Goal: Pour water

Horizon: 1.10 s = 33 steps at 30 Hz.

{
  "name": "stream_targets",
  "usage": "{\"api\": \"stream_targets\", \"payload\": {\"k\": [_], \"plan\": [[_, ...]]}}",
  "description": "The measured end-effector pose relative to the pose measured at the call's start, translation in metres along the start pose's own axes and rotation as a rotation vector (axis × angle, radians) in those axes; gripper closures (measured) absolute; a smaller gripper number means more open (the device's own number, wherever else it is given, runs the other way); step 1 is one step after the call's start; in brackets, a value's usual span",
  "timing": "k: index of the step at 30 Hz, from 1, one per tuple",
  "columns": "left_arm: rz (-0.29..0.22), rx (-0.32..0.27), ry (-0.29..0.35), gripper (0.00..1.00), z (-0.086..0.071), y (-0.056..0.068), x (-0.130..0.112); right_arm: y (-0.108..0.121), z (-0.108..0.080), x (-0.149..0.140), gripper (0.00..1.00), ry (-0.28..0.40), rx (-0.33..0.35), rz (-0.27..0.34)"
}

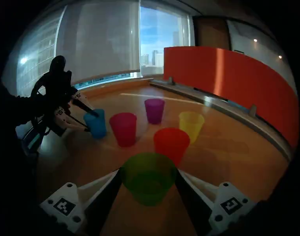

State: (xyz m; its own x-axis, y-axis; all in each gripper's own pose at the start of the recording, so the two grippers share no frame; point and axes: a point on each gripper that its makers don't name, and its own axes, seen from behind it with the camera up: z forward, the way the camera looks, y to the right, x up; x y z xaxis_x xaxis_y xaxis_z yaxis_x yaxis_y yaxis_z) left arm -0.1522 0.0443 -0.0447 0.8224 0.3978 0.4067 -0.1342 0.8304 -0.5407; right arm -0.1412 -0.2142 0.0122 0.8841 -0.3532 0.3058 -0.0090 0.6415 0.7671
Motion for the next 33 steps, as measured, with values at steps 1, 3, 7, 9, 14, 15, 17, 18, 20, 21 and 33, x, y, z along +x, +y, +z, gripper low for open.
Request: {"api": "stream_targets", "payload": {"k": [1, 3, 7, 9, 14, 15, 17, 18, 20, 21, 33], "plan": [[0.000, 0.001, -0.002, 0.11, 0.000, 0.000, -0.001, 0.000, 0.001, -0.001, 0.07, -0.002, 0.000, 0.001], [0.000, 0.003, -0.008, 0.11, -0.001, 0.001, -0.004, 0.000, 0.002, -0.004, 0.07, -0.008, 0.001, 0.002], [-0.002, 0.004, -0.014, 0.11, -0.004, 0.002, -0.008, 0.000, 0.004, -0.009, 0.07, -0.017, -0.001, 0.002], [-0.005, 0.002, -0.016, 0.11, -0.006, 0.004, -0.009, 0.000, 0.004, -0.011, 0.07, -0.019, -0.002, 0.003], [-0.018, -0.003, -0.024, 0.11, -0.010, 0.006, -0.012, 0.001, 0.005, -0.013, 0.07, -0.016, -0.007, 0.006], [-0.019, -0.003, -0.026, 0.11, -0.011, 0.007, -0.013, 0.001, 0.005, -0.014, 0.07, -0.015, -0.007, 0.007], [-0.021, -0.003, -0.027, 0.11, -0.012, 0.007, -0.014, 0.001, 0.004, -0.015, 0.06, -0.014, -0.008, 0.009], [-0.022, -0.002, -0.028, 0.11, -0.013, 0.008, -0.014, 0.001, 0.004, -0.016, 0.06, -0.014, -0.009, 0.010], [-0.024, 0.000, -0.030, 0.11, -0.015, 0.008, -0.015, 0.001, 0.003, -0.018, 0.06, -0.014, -0.011, 0.011], [-0.025, 0.001, -0.032, 0.11, -0.016, 0.008, -0.015, 0.001, 0.002, -0.018, 0.06, -0.012, -0.013, 0.014], [-0.025, 0.016, -0.042, 0.11, -0.022, 0.008, -0.017, 0.005, -0.004, -0.020, 0.00, -0.005, -0.043, 0.026]]}}
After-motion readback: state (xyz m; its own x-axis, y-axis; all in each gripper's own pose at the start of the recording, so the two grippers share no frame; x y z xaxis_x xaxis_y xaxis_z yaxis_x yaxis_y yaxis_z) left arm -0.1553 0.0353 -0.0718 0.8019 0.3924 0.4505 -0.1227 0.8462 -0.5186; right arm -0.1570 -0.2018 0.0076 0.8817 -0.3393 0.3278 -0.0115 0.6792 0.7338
